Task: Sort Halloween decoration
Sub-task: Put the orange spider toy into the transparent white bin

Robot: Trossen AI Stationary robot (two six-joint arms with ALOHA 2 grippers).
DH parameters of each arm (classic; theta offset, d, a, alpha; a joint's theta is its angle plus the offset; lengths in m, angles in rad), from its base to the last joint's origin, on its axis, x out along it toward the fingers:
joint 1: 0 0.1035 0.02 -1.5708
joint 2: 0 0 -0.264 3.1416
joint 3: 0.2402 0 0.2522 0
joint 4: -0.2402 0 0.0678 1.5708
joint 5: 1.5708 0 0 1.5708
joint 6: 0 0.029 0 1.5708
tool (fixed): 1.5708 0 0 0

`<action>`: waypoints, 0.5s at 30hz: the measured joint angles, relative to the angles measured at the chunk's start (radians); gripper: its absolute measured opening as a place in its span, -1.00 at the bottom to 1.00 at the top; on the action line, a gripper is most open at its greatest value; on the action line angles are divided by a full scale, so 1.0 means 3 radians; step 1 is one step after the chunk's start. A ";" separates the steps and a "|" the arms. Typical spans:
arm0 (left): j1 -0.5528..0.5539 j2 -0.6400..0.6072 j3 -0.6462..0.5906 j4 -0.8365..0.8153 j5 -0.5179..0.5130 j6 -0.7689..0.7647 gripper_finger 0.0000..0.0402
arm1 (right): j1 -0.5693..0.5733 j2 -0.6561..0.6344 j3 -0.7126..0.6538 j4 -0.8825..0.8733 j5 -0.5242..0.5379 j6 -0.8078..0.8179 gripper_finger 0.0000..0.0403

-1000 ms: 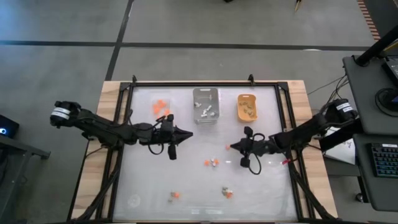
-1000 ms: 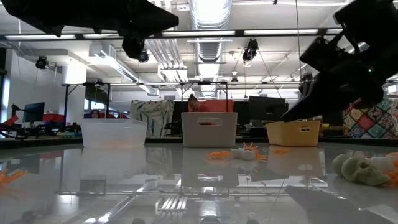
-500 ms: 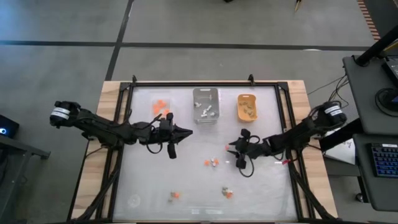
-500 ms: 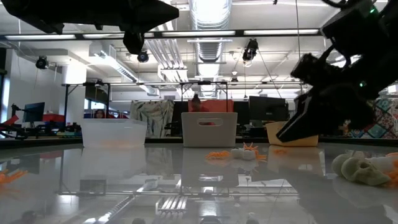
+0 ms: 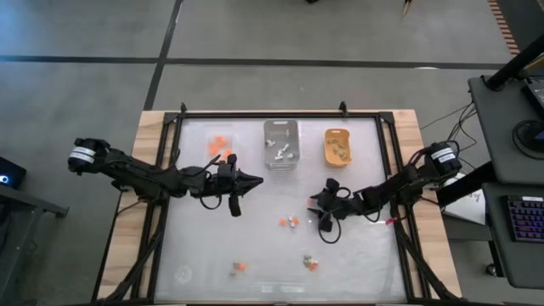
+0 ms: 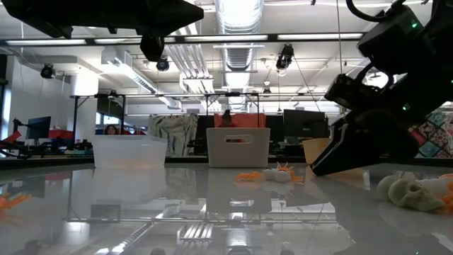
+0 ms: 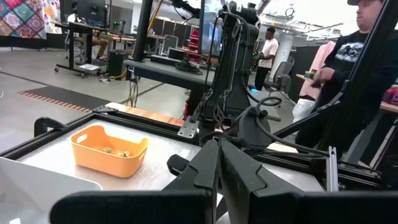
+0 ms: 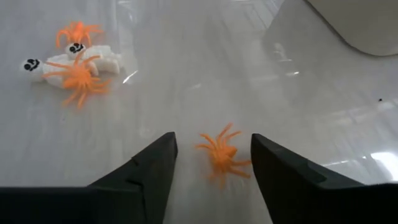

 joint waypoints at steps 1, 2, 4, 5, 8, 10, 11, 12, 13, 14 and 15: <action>0.0000 0.0000 0.0000 0.0001 0.0000 0.0000 -1.00 | 0.0000 -0.0014 -0.0003 -0.0008 -0.0007 -0.0001 -0.05; 0.0000 0.0000 0.0000 0.0001 0.0000 0.0000 -1.00 | 0.0000 -0.0030 -0.0002 -0.0017 -0.0011 -0.0003 -0.09; 0.0000 0.0000 0.0000 0.0000 0.0000 0.0000 -1.00 | 0.0001 -0.0060 -0.0004 -0.0036 -0.0018 -0.0009 -0.20; 0.0000 0.0000 0.0000 0.0000 0.0000 0.0000 -1.00 | 0.0001 -0.0080 -0.0004 -0.0050 -0.0018 -0.0018 -0.25; 0.0000 0.0000 0.0000 -0.0001 0.0000 0.0000 -1.00 | 0.0001 -0.0093 -0.0005 -0.0055 -0.0016 -0.0032 -0.41; 0.0000 -0.0001 0.0000 -0.0001 0.0000 0.0000 -1.00 | 0.0001 -0.0098 -0.0006 -0.0062 -0.0015 -0.0037 -0.50; 0.0000 -0.0001 0.0000 -0.0001 0.0000 0.0000 -1.00 | 0.0001 -0.0099 -0.0007 -0.0062 -0.0013 -0.0038 -0.54; 0.0000 -0.0001 0.0000 -0.0002 0.0000 0.0000 -1.00 | 0.0001 -0.0102 -0.0008 -0.0064 -0.0008 -0.0041 -0.58; 0.0000 -0.0001 0.0000 -0.0003 0.0000 0.0000 -1.00 | 0.0001 -0.0106 -0.0008 -0.0068 -0.0005 -0.0043 -0.62; 0.0000 -0.0001 0.0000 -0.0003 0.0000 0.0000 -1.00 | 0.0001 -0.0111 -0.0009 -0.0070 -0.0002 -0.0044 -0.66; 0.0000 -0.0001 0.0000 -0.0003 0.0000 0.0000 -1.00 | 0.0001 -0.0112 -0.0008 -0.0076 0.0005 -0.0045 -0.69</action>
